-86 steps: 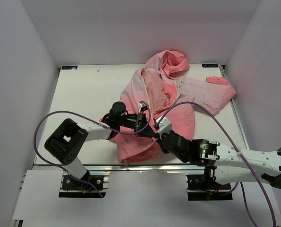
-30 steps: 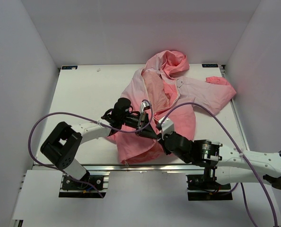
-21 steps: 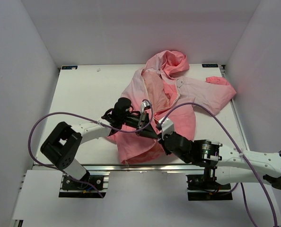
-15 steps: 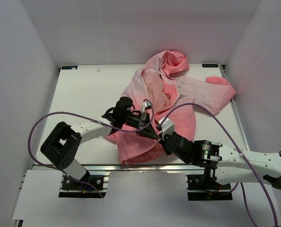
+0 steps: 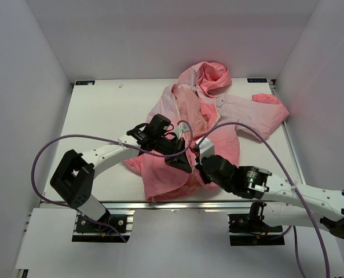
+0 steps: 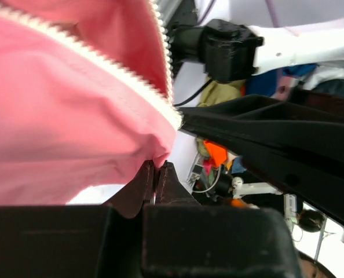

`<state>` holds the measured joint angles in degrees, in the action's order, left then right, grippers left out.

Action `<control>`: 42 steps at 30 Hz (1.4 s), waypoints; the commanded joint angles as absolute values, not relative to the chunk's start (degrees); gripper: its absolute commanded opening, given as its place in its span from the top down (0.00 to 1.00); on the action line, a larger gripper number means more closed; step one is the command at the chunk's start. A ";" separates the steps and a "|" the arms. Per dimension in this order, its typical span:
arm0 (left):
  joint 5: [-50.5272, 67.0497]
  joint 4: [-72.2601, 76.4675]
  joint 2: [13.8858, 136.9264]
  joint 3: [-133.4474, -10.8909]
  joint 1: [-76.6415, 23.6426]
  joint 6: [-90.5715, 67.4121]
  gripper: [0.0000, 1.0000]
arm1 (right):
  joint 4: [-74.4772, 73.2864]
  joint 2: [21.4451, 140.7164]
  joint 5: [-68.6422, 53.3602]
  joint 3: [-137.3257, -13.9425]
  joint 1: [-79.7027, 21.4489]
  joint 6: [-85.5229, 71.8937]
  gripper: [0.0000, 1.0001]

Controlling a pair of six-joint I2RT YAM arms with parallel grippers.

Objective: Zip up the jacket

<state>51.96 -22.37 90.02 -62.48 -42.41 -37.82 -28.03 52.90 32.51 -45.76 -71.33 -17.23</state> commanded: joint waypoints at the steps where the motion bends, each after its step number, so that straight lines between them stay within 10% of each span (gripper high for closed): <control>1: 50.36 -34.44 89.21 -61.88 -42.98 -32.43 1.00 | -26.54 53.69 37.53 -49.91 -67.51 -13.71 1.00; 27: 44.82 -46.67 78.31 -50.10 -41.13 -29.97 1.00 | -14.51 75.56 25.60 -59.67 -43.35 -5.36 1.00; 42: 46.32 -50.80 78.57 -44.83 -37.00 -27.07 1.00 | -0.62 105.71 22.07 -86.80 -19.87 6.41 1.00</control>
<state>43.40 -43.20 80.44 -46.52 -36.97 -28.97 -10.46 101.38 17.04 -79.02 -25.54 2.11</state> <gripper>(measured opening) 0.036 0.013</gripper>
